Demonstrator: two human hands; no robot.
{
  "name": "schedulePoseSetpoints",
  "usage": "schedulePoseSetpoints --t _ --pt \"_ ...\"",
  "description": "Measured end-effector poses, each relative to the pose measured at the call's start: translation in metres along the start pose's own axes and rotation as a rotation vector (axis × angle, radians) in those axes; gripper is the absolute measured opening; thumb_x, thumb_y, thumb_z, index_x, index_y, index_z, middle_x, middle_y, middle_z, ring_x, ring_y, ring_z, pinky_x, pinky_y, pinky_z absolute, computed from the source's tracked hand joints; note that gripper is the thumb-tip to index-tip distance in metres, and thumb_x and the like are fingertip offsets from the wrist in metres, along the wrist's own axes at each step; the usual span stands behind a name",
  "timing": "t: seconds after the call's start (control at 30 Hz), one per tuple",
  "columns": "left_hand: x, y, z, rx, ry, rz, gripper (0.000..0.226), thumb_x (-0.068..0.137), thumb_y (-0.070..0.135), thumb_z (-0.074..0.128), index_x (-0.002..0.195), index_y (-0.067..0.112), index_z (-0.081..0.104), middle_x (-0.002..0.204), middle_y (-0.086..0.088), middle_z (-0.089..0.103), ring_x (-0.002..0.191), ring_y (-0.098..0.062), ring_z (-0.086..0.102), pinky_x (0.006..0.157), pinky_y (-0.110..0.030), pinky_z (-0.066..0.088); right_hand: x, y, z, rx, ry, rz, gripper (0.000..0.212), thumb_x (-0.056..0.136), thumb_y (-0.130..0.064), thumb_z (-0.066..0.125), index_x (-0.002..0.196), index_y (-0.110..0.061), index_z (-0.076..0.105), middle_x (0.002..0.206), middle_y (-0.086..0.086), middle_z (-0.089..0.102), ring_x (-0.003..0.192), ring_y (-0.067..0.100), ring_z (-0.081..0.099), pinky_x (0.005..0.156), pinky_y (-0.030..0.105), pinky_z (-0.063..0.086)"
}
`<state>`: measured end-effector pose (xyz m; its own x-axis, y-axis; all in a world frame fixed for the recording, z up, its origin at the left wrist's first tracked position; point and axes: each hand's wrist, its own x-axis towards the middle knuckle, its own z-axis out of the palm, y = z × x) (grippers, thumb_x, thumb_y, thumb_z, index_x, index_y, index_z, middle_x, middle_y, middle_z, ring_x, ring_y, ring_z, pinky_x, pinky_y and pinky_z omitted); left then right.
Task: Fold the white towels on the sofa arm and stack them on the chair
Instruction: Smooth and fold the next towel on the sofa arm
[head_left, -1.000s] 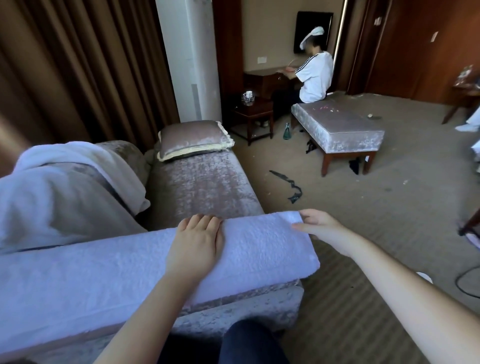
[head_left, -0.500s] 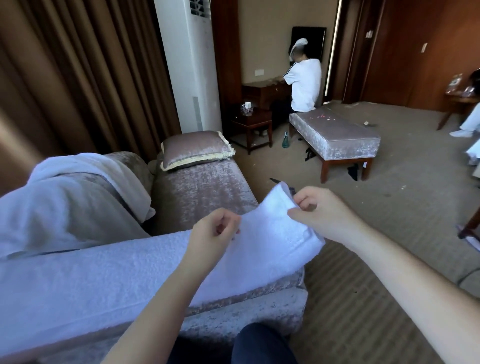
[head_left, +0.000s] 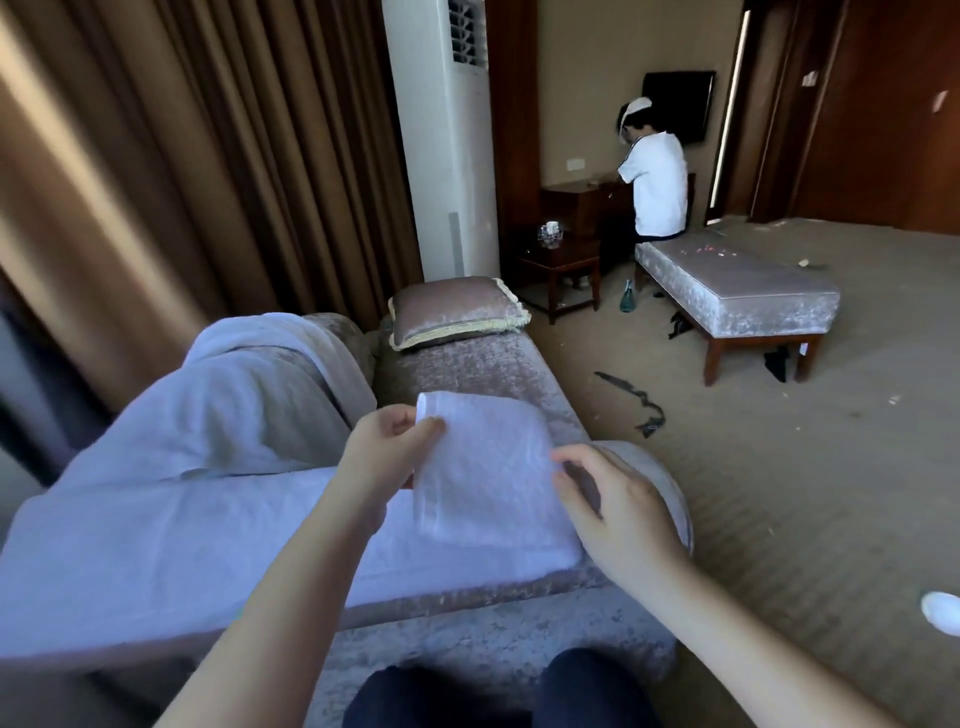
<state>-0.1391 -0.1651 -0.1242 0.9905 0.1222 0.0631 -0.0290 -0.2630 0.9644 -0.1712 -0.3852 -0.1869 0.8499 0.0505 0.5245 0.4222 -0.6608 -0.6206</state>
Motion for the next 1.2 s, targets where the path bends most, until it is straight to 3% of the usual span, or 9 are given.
schedulePoseSetpoints --t 0.17,0.37,0.43,0.5,0.6,0.7,0.87,0.97,1.2 --pt "0.000 -0.004 -0.042 0.041 0.067 -0.032 0.028 0.074 0.030 0.059 0.074 0.003 0.058 0.071 -0.006 0.049 0.067 -0.019 0.048 0.064 -0.035 0.041 0.016 -0.015 0.029 -0.101 -0.276 -0.050 0.069 0.090 -0.061 0.036 0.149 -0.026 0.031 0.156 -0.014 0.023 0.144 0.005 0.018 0.114 0.020 0.015" --pt "-0.001 -0.041 -0.081 0.153 0.217 -0.152 0.016 0.072 0.023 0.057 0.064 0.010 0.053 0.057 0.000 0.050 0.061 -0.026 0.046 0.055 -0.032 0.040 0.013 -0.018 0.078 -0.388 -0.432 -0.175 0.092 0.078 -0.078 0.004 0.155 -0.026 0.005 0.158 -0.014 -0.014 0.144 0.004 -0.020 0.121 0.033 -0.006" --pt "-0.003 -0.059 -0.084 0.288 0.224 -0.158 0.026 0.074 0.024 0.059 0.097 0.013 0.067 0.080 -0.003 0.068 0.077 -0.029 0.063 0.067 -0.039 0.053 0.010 -0.008 0.089 -0.440 -0.377 -0.240 0.088 0.086 -0.077 0.009 0.155 -0.022 0.017 0.160 -0.010 -0.002 0.147 0.006 -0.013 0.119 0.034 0.000" --pt "-0.007 -0.072 -0.078 0.454 0.316 -0.043 0.043 0.081 0.014 0.064 0.124 0.014 0.055 0.103 -0.001 0.063 0.087 -0.026 0.060 0.068 -0.037 0.048 0.010 -0.002 0.094 -0.424 -0.371 -0.246 0.087 0.088 -0.077 0.010 0.154 -0.022 0.021 0.161 -0.010 0.003 0.147 0.005 -0.011 0.118 0.034 0.000" --pt "-0.010 -0.077 -0.066 0.919 0.479 0.455 0.058 0.075 0.005 0.066 0.131 0.009 0.051 0.125 -0.010 0.055 0.101 -0.033 0.055 0.073 -0.038 0.046 0.015 -0.002 0.091 -0.376 -0.392 -0.266 0.094 0.080 -0.082 0.002 0.155 -0.028 0.010 0.159 -0.017 -0.008 0.143 -0.001 -0.022 0.118 0.029 -0.009" --pt "-0.004 -0.086 -0.046 1.039 0.362 0.734 0.043 0.087 0.022 0.052 0.127 0.008 0.059 0.132 -0.010 0.059 0.118 -0.031 0.055 0.094 -0.045 0.048 0.020 -0.008 0.090 -0.371 -0.388 -0.251 0.101 0.074 -0.082 -0.011 0.154 -0.028 0.016 0.160 -0.017 0.000 0.143 -0.001 -0.016 0.117 0.028 -0.009" --pt "0.003 -0.120 -0.030 1.162 0.117 0.646 0.059 0.104 0.045 0.020 0.134 0.011 0.058 0.138 -0.006 0.057 0.129 -0.028 0.053 0.105 -0.052 0.039 0.029 -0.015 0.111 -0.483 -0.251 -0.201 0.082 0.097 -0.064 0.004 0.137 -0.011 0.053 0.145 0.004 0.050 0.137 0.024 0.042 0.113 0.041 0.029" --pt "0.008 -0.124 -0.031 1.168 0.137 0.667 0.060 0.103 0.048 0.020 0.137 0.014 0.055 0.141 -0.004 0.055 0.132 -0.026 0.049 0.109 -0.048 0.032 0.027 -0.005 0.119 -0.458 -0.171 -0.203 0.066 0.098 -0.057 0.026 0.136 -0.011 0.055 0.142 0.004 0.052 0.136 0.026 0.044 0.107 0.048 0.037" --pt "0.003 -0.125 -0.027 1.163 0.207 0.692 0.054 0.102 0.043 0.030 0.138 0.012 0.055 0.141 -0.006 0.054 0.133 -0.027 0.048 0.112 -0.048 0.029 0.024 0.004 0.116 -0.235 -0.151 -0.237 0.066 0.098 -0.059 0.030 0.142 -0.013 0.045 0.150 -0.001 0.042 0.142 0.019 0.031 0.115 0.043 0.028"
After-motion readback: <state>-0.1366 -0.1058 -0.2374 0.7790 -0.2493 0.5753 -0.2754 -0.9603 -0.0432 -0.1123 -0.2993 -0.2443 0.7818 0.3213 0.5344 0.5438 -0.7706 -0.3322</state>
